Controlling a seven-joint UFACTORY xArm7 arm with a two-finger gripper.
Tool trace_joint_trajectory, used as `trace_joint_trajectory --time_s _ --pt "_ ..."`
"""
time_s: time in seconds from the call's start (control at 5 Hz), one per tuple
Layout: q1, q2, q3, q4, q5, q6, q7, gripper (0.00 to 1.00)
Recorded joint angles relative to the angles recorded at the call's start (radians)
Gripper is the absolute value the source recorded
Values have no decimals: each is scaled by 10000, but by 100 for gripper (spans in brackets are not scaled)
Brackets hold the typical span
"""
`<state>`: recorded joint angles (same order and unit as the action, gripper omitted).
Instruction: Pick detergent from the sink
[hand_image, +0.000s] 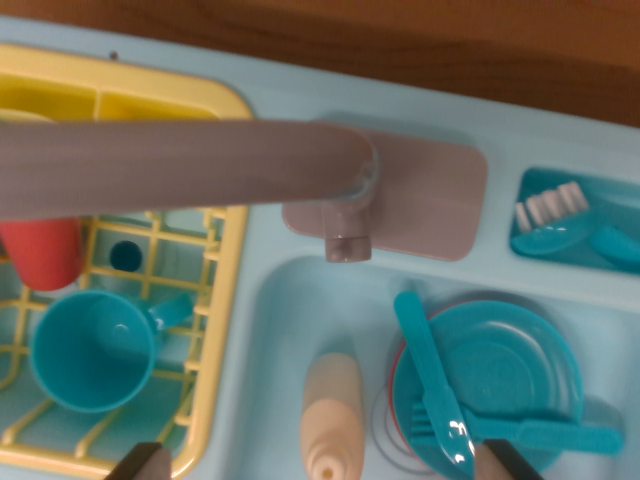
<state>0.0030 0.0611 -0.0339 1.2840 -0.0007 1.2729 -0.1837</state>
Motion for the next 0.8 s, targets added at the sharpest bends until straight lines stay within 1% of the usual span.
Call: trace_joint_trajectory --time_s 0.2,0.4,0.6,0.8 --pt "-35 110 -42 -407 37 -478 -275 0" --pt "-35 110 -42 -407 37 -478 -275 0" --pt "-69 218 -83 -811 73 -951 -548 0" --pt "-69 218 -83 -811 73 -951 -548 0"
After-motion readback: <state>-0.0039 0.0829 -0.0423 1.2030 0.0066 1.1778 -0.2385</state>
